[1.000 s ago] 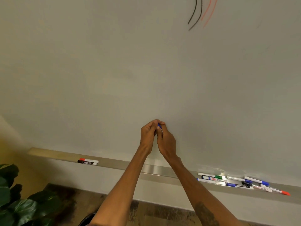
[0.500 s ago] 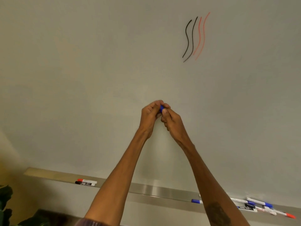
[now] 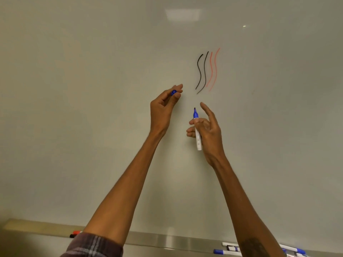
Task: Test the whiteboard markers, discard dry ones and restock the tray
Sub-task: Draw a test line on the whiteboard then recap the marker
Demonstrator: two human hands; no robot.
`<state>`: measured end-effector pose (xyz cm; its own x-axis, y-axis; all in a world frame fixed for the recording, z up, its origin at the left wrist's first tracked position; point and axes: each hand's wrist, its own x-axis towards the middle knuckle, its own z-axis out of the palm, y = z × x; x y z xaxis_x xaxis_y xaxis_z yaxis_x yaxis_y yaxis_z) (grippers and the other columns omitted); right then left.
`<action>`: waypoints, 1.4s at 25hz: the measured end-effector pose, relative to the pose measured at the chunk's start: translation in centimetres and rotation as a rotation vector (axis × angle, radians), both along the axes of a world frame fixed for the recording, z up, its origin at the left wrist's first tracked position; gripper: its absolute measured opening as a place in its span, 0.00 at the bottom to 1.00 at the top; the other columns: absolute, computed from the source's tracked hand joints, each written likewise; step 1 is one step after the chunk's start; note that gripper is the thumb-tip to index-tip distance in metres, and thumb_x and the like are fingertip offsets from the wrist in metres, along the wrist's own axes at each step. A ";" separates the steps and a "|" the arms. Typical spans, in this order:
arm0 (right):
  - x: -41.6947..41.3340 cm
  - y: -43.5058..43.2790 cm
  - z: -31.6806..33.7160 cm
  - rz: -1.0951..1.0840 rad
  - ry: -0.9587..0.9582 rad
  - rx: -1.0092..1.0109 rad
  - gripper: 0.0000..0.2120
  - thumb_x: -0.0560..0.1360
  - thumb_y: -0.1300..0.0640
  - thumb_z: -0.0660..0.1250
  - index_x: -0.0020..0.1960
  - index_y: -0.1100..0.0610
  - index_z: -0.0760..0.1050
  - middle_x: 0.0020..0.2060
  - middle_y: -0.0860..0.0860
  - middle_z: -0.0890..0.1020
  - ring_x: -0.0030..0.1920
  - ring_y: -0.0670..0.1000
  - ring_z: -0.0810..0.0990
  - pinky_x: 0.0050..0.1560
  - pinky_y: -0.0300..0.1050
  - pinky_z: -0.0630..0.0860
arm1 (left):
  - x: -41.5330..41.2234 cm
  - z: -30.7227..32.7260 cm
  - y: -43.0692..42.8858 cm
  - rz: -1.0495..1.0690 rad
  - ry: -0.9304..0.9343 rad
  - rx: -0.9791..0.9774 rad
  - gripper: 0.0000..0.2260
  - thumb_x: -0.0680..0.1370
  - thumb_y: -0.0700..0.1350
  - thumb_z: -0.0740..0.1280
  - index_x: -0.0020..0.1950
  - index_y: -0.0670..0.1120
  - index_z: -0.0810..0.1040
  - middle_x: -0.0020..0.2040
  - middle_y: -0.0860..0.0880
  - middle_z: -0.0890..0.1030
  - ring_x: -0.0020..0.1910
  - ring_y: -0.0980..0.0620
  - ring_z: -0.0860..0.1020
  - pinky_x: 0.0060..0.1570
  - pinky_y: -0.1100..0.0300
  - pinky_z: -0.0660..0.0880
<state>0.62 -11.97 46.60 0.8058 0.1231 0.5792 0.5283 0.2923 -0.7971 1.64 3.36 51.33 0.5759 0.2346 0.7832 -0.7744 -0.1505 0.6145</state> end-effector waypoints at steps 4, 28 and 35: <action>1.1 -1.3 2.9 0.013 0.017 0.220 0.11 0.81 0.63 0.63 0.61 0.64 0.77 0.50 0.61 0.81 0.49 0.58 0.85 0.53 0.51 0.81 | 2.4 2.1 -0.4 0.149 -0.053 0.112 0.16 0.79 0.51 0.68 0.63 0.45 0.81 0.70 0.50 0.76 0.76 0.53 0.64 0.75 0.67 0.55; 7.2 -3.6 11.1 -0.722 -0.500 0.096 0.14 0.78 0.54 0.68 0.61 0.59 0.80 0.51 0.49 0.84 0.50 0.47 0.82 0.49 0.43 0.81 | 10.2 2.3 -0.5 0.753 -0.508 0.330 0.18 0.81 0.49 0.66 0.67 0.41 0.77 0.68 0.45 0.77 0.75 0.40 0.65 0.77 0.44 0.57; 8.5 -3.8 12.2 -0.897 -0.587 -0.029 0.14 0.77 0.52 0.67 0.60 0.56 0.81 0.49 0.48 0.84 0.46 0.50 0.80 0.45 0.51 0.80 | 10.0 2.4 -0.7 0.786 -0.520 0.322 0.19 0.80 0.46 0.67 0.69 0.40 0.75 0.70 0.49 0.73 0.75 0.41 0.66 0.77 0.46 0.57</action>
